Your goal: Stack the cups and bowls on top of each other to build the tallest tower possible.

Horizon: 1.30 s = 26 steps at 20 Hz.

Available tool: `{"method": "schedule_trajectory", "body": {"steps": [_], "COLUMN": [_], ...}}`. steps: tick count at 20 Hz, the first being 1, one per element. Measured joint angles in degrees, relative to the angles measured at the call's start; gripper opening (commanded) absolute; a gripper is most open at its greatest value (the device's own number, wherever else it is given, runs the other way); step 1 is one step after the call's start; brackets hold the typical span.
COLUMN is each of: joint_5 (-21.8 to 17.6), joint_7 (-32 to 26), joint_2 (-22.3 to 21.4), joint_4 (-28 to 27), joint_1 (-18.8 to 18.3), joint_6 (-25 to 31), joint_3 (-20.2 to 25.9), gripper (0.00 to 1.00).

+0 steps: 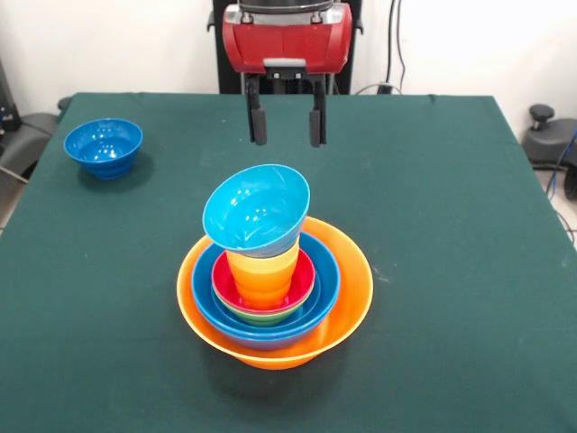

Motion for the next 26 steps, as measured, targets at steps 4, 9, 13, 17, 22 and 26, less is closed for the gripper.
{"method": "schedule_trajectory", "body": {"steps": [4, 9, 13, 17, 22, 26], "joint_5": [0.6, 1.2, 1.4, 1.4, 1.4, 1.4], "joint_7": [0.0, 0.0, 0.0, 0.0, 0.0, 0.0], "joint_2": [-0.6, -2.1, -4.1, -6.1, -9.0, -11.4], "joint_4": [0.4, 2.0, 4.8, 7.7, 11.8, 15.8], "joint_1": [-0.5, -1.6, -3.8, -6.0, -9.5, -13.1], "joint_6": [0.1, 0.1, 0.2, 0.8, 2.1, 2.9], "joint_3": [0.7, 2.0, 3.9, 5.7, 8.3, 11.0], "gripper": [1.0, 1.0, 1.0, 1.0, 1.0, 1.0]}}
